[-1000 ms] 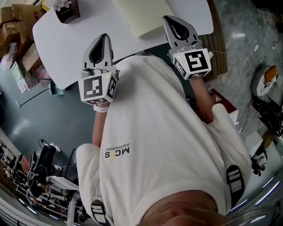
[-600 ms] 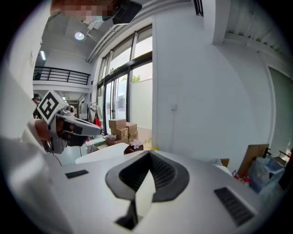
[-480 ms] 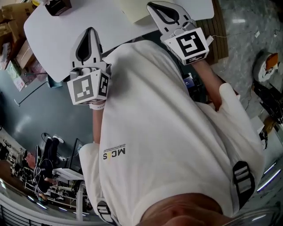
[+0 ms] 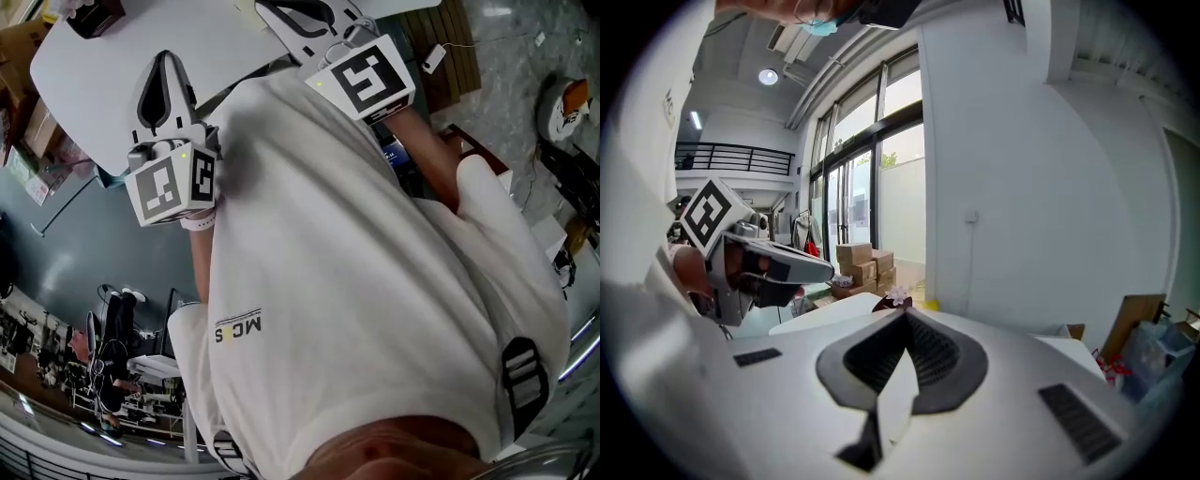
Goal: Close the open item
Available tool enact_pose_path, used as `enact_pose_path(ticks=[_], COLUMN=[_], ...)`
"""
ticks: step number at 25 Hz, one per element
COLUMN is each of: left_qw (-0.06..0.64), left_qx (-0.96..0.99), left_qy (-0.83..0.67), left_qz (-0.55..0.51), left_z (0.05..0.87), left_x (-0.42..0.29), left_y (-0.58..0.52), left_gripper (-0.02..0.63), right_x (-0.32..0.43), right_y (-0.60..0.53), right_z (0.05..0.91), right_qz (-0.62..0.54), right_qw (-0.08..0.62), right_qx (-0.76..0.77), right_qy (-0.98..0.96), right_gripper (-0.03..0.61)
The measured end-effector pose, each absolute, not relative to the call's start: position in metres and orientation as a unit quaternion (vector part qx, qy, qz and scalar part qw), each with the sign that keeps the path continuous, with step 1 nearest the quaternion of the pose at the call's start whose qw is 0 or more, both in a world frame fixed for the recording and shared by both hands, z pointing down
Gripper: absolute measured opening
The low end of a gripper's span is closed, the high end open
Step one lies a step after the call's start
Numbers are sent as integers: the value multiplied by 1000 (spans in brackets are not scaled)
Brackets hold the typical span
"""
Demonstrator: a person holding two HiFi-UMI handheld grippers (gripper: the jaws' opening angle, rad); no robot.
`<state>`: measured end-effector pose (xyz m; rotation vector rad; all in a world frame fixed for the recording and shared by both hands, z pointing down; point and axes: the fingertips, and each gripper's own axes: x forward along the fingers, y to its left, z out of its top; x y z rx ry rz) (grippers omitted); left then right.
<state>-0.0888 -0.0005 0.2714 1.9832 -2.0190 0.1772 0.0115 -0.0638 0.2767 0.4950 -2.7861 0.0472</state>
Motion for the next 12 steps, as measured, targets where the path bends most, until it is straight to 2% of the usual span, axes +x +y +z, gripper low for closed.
enact_pose_path(ticks=[12], left_qw=[163], left_qx=[700], left_qy=[-693], left_qz=[52], left_z=[279], left_x=[-80], left_y=[7], left_gripper=[25], right_x=[21], right_y=[-58], right_z=[280], right_qz=[2], right_qw=[165], right_qx=[182], right_qy=[-969], right_gripper=[14])
